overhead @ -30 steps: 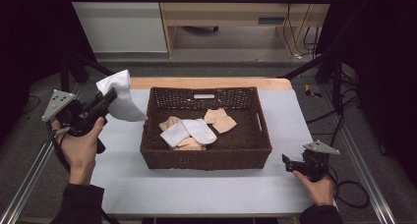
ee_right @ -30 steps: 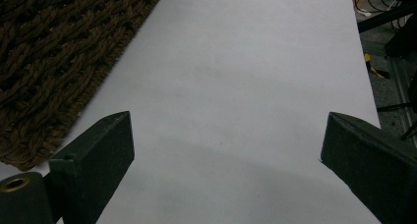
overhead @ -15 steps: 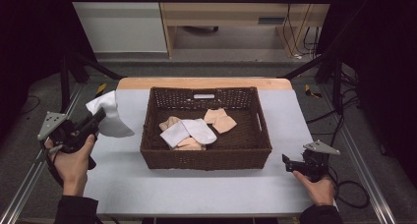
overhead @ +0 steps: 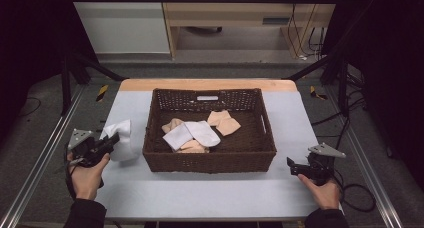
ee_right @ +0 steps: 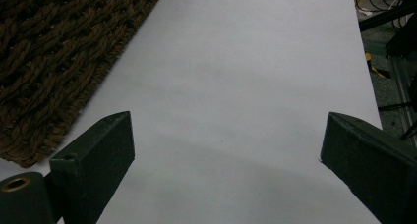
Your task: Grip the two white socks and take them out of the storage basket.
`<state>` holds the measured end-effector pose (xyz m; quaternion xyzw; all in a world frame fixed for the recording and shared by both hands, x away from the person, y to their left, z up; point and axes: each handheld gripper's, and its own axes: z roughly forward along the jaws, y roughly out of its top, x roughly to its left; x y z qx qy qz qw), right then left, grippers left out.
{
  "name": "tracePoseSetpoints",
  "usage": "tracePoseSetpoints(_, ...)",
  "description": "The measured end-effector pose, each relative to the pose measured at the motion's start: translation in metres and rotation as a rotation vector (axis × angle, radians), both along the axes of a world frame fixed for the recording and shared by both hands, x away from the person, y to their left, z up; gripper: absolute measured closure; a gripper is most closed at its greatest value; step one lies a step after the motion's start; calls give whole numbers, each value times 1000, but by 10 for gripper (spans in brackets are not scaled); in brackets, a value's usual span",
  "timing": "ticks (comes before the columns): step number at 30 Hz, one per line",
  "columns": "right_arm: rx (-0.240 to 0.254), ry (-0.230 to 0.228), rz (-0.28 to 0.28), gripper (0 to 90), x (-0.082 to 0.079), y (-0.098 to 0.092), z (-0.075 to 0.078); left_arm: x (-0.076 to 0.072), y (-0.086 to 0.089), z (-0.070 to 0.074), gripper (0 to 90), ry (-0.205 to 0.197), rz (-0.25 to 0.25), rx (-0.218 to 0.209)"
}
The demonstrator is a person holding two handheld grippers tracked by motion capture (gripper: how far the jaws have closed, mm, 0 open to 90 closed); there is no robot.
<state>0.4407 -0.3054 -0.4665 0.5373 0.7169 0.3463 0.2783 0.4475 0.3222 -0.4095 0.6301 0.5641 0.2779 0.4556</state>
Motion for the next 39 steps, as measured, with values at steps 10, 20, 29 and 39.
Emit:
tracePoseSetpoints(10,-15,5,7,67,-1,1,0,13,-13,-34,742,144,-60,92)
tracePoseSetpoints(20,-16,2,8,68,-1,0,0,12,-12,-29,492,114,-37,60)
tracePoseSetpoints(29,-10,-1,0,67,-1,-1,1,0,-9,6,422,8,-21,3)
tracePoseSetpoints(39,3,-4,-6,65,-1,-2,2,-4,-30,36,422,-56,-67,-21)
